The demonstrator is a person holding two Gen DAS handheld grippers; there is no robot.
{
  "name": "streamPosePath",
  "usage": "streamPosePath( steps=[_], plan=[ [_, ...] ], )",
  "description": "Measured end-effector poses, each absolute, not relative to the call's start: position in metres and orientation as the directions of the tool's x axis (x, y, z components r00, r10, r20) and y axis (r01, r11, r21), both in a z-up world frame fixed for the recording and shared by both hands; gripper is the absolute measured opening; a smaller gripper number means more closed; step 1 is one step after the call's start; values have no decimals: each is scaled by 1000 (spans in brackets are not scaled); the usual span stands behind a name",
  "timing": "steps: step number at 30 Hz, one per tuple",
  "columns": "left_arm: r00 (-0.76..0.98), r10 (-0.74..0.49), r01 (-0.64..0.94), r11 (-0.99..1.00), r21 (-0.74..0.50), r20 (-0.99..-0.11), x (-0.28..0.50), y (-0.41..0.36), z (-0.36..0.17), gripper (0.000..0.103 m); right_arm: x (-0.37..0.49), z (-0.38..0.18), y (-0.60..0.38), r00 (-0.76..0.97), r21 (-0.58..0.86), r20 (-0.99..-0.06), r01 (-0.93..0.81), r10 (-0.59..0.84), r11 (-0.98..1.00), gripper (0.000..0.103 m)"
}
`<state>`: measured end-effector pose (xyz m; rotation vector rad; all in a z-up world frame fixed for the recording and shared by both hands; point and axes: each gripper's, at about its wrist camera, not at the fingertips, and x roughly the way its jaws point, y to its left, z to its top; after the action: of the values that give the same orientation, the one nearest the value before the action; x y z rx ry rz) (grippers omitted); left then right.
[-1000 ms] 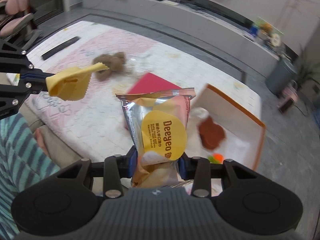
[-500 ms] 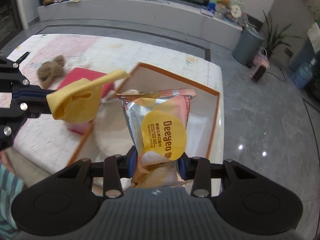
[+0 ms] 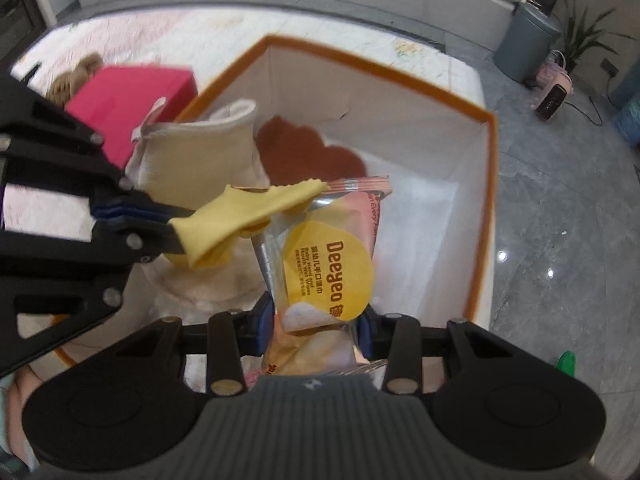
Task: Organize soft objects
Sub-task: 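Carry the yellow cloth and snack packet over the orange-rimmed box with both tools, then drop the yellow cloth and snack packet into the box by opening both tools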
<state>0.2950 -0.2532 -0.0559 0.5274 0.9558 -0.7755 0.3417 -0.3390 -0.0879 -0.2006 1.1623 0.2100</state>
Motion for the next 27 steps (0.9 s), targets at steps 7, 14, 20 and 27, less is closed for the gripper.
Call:
streamPosePath(
  steps=[7, 14, 20, 27],
  plan=[
    [352, -304, 784, 612, 102, -885, 290, -257, -68, 4, 335, -104, -329, 407, -92, -913, -302, 41, 949, 42],
    [350, -246, 772, 623, 129, -904, 292, -267, -80, 5, 335, -110, -339, 404, -74, -914, -273, 44, 959, 46],
    [364, -250, 763, 632, 133, -897, 289, -264, -74, 10, 332, -110, -343, 418, -69, -907, -264, 50, 962, 49],
    [396, -289, 752, 647, 127, -871, 283, -257, -57, 30, 323, -92, -340, 452, -118, -892, -275, 20, 954, 64]
  ],
)
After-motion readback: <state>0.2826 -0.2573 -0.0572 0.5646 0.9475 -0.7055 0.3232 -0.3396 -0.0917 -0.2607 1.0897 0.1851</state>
